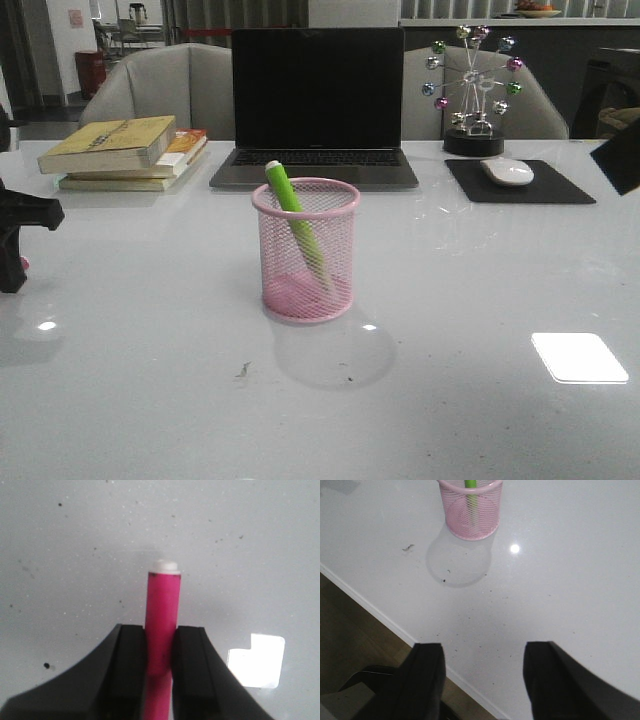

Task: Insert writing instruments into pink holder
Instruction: 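Lift the pink marker and carry it above the pink mesh holder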

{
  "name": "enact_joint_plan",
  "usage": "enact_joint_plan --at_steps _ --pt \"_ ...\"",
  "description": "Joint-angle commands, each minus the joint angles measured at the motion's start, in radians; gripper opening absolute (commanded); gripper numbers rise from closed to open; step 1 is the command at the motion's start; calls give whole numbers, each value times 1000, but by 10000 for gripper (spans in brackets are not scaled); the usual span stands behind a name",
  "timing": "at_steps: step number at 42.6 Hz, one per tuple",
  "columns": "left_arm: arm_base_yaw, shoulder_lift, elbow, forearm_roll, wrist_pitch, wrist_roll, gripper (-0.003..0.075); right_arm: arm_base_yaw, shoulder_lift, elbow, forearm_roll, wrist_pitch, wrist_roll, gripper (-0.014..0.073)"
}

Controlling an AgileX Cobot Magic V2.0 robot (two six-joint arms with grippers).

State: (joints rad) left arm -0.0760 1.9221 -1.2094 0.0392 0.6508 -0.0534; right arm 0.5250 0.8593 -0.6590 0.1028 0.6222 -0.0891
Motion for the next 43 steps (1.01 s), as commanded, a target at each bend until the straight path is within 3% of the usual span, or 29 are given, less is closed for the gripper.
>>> enact_joint_plan --at_steps 1,12,22,35,43 --pt "-13 -126 2 -25 -67 -2 93 -5 -12 -27 2 -53 -3 468" --pt "-126 -401 197 -78 -385 -2 92 -5 -12 -27 2 -53 -3 468" --pt "-330 -555 329 -113 -739 -2 93 -5 -12 -27 2 -53 -3 468" --pt "-585 -460 366 -113 -1219 -2 92 -5 -12 -27 2 -53 -3 468" --pt "-646 -307 361 -113 -1502 -2 93 -5 -12 -27 2 -53 -3 468"
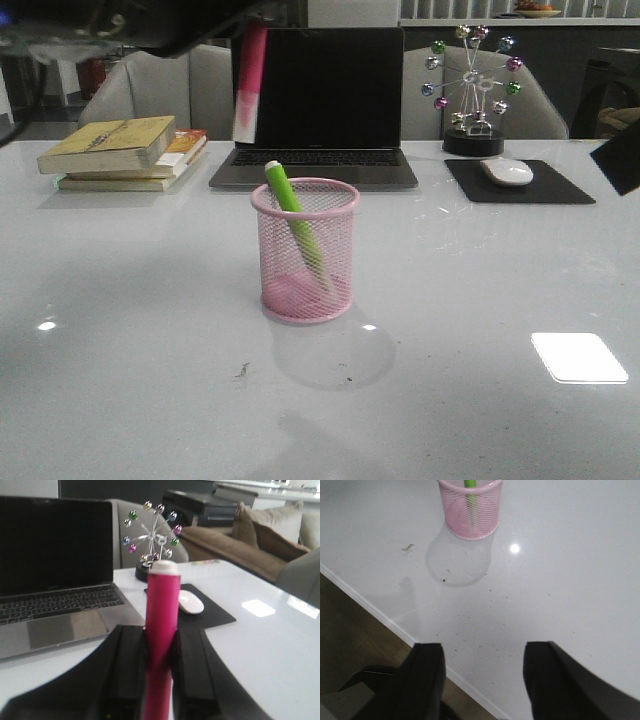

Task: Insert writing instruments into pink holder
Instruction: 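Lift the pink marker and carry it above the pink mesh holder, then lower the pink marker into the holder and open the left gripper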

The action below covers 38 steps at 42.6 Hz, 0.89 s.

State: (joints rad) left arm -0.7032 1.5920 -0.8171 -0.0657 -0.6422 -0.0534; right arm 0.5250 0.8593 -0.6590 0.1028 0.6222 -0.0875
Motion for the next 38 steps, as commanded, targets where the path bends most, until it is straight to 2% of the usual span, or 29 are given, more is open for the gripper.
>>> enact_joint_plan --at_steps 1,6,12,19,23,27,32,38 --pt "-21 42 -34 -9 -227 -2 93 -5 -12 -27 2 -53 -5 468" --pt "-28 137 -62 36 -290 -4 93 -5 -12 -27 2 -53 -5 468" --pt "-28 213 -97 118 -297 -6 93 -5 -12 -27 2 -53 -5 468" --pt "-28 244 -108 118 -274 -6 99 -5 -12 -27 2 -53 -5 468" --pt "-28 244 -112 118 -220 -6 152 -5 -12 -27 2 -53 -5 468" --pt "-28 244 -112 118 -188 -6 239 -5 -12 -27 2 -53 -5 468" --pt "-28 244 -112 116 -188 -6 340 -5 -12 -27 2 -53 -5 468" --pt "-28 240 -112 116 -188 -6 419 -5 -12 -27 2 -53 -5 468"
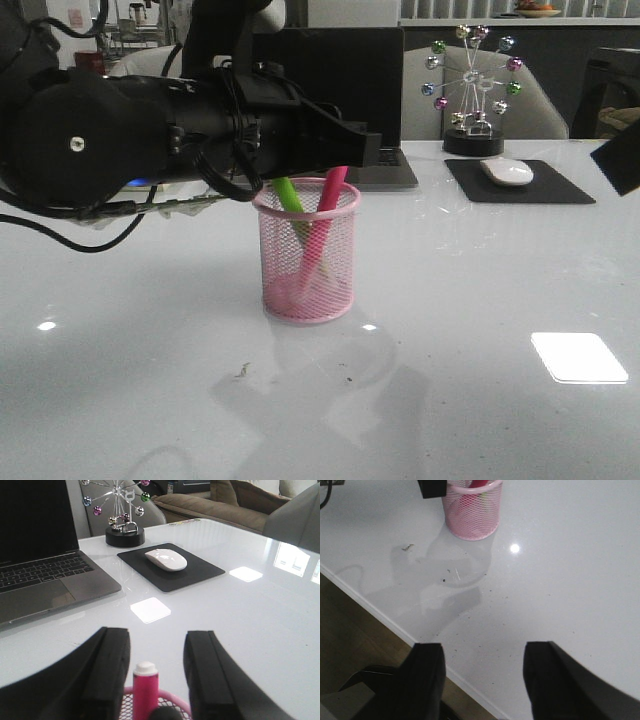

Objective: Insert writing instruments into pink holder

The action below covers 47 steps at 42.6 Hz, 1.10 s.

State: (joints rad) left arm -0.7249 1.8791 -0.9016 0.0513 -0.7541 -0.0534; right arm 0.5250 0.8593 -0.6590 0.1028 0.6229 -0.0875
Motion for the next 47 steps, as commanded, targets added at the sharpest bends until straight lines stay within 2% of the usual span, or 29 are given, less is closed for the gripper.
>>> enact_joint_plan --at_steps 1,6,10,15,24,30,36,47 --pt "-6 -50 -28 -1 -73 -6 426 -5 -12 -27 2 -54 -5 468" --pt "-6 -87 -28 -1 -43 -6 426 -5 -12 -27 2 -54 -5 468" --pt "-6 -151 -28 2 35 -4 426 -5 -12 -27 2 -54 -5 468" --pt "-6 -280 -28 6 248 -3 426 -5 -12 -27 2 -54 -5 468" --pt "-6 -541 -28 55 771 -3 424 -5 -12 -27 2 -54 -5 468" --pt "-6 -694 -28 55 1020 -3 424 -5 -12 -27 2 -54 -5 468" --pt "-6 -834 -28 37 1194 -3 424 -5 -12 -27 2 -54 -5 468" --pt "-6 -1036 -24 -10 1391 -8 424 -5 -12 -27 2 -54 -5 468"
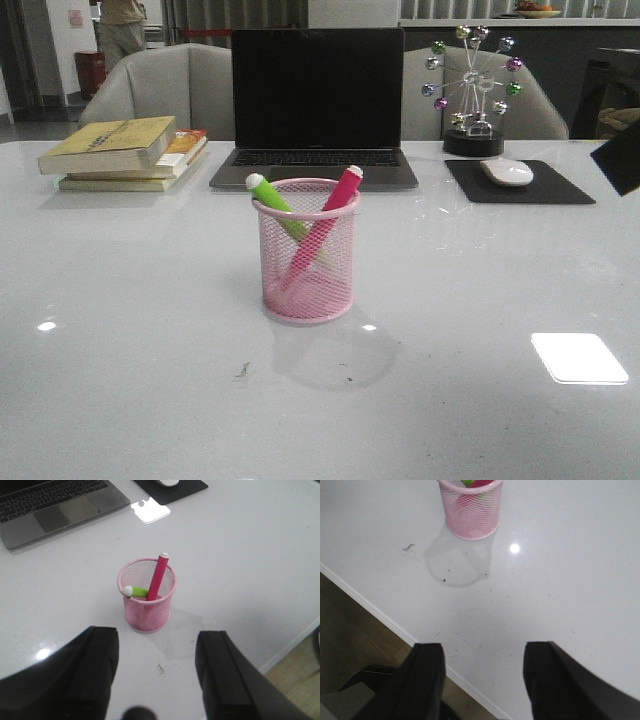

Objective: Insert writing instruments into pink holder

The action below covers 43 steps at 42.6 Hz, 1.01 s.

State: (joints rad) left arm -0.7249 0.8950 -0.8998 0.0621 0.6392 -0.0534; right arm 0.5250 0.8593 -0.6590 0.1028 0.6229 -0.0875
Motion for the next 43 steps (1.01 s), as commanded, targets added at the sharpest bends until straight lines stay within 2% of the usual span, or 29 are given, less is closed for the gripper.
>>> enact_joint_plan --at_steps 1,12,25,36,43 --pt "-6 -65 -22 -22 16 -8 424 -5 -12 -27 2 -55 -5 468" --pt "-6 -192 43 -32 75 -8 424 -5 -12 -27 10 -54 -5 468" --pt "-6 -204 92 -32 64 -8 424 -5 -10 -27 9 -54 -5 468" --pt "-6 -204 92 -24 62 -8 424 -36 -10 -27 -103 -39 74 468" --pt "-6 -204 92 -24 62 -8 393 -36 -10 -27 -103 -29 73 455"
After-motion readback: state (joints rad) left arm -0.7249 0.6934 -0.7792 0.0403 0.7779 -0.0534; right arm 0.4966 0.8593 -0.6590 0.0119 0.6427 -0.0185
